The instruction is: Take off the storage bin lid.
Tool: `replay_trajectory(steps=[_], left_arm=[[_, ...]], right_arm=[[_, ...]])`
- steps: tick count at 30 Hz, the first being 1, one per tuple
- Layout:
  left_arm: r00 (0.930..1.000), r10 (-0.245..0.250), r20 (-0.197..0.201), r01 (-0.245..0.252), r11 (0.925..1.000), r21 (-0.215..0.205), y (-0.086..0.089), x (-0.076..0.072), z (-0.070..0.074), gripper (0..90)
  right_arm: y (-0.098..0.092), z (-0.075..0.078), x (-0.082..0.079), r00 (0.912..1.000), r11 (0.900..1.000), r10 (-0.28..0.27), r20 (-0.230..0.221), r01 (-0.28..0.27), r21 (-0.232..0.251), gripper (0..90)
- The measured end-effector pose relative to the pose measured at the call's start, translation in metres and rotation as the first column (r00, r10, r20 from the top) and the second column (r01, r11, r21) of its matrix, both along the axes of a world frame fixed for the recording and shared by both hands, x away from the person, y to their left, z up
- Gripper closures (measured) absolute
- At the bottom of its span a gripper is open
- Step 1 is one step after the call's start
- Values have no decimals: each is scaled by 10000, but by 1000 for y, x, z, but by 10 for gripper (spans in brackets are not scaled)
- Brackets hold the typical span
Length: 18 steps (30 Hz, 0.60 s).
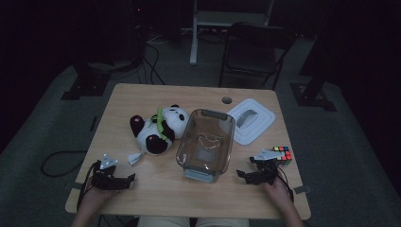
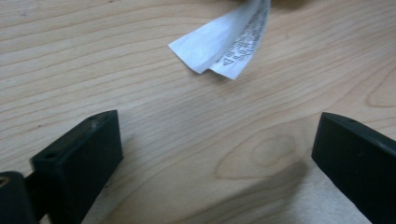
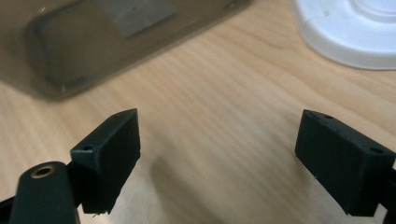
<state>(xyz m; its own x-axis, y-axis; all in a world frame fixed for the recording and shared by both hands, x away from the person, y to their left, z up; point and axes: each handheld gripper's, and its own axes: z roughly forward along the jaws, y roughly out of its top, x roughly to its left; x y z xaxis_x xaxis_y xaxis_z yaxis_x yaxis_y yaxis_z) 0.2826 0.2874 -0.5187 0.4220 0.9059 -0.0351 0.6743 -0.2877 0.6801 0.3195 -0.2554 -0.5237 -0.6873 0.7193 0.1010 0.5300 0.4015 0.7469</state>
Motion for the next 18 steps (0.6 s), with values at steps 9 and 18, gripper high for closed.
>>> replay_trajectory(steps=[9, 18], left_arm=[[9997, -222, 113, 223, 9997, -78, -6, 2, 17, 48], [9976, -454, 527, 461, 9989, -120, -18, 10, 39, 47]], right_arm=[[3, -3, -10, 9991, 9972, 309, 274, -289, -694, 138], [5, -3, -11, 9986, 9949, 316, 418, -274, -973, 135]])
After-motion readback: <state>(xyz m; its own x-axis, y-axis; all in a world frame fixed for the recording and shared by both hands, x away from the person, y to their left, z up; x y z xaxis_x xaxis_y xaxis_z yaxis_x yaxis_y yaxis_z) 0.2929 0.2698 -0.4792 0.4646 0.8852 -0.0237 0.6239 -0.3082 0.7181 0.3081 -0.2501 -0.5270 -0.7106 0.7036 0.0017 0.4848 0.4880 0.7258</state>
